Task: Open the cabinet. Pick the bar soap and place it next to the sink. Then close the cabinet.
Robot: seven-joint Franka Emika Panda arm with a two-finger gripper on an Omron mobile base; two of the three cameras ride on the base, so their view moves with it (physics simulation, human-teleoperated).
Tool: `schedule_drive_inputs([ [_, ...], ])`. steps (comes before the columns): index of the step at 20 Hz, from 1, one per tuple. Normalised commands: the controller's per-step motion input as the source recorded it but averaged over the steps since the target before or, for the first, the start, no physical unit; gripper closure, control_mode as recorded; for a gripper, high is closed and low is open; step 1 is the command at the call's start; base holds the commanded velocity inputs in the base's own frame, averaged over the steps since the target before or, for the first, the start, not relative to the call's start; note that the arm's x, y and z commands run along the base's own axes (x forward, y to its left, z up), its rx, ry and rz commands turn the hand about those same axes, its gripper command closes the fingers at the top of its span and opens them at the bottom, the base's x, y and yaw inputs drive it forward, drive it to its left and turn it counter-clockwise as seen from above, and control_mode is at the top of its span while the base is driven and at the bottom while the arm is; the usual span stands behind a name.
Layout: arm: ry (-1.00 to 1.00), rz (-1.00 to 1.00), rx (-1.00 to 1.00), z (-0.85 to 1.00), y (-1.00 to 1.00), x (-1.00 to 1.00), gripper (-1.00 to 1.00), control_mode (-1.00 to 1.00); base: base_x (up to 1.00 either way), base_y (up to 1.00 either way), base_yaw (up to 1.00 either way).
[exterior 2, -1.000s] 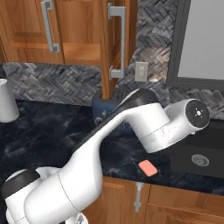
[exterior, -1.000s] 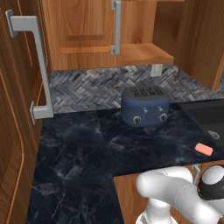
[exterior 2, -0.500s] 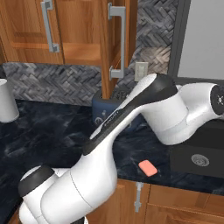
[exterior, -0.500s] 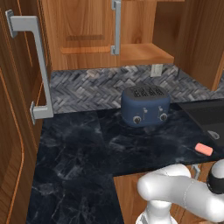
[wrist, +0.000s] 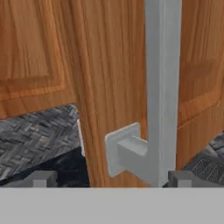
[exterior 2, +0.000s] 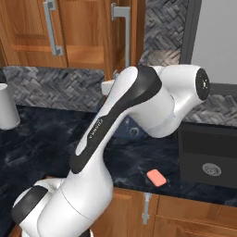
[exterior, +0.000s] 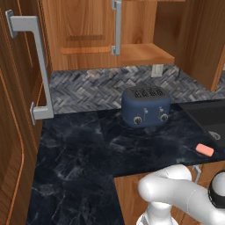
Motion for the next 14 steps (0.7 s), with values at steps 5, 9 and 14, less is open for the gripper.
schedule_drive_inputs([
  [5,-0.23,0.1,0.0,0.3,1.0,-0.38,-1.0,-1.0,0.0,0.0,0.0],
  [9,-0.17,0.07,-0.01,0.3,1.0,-0.25,-1.0,-1.0,0.0,0.0,0.0],
  [14,-0.1,0.04,-0.06,0.21,1.0,-0.01,-1.0,-1.0,0.0,0.0,0.0],
])
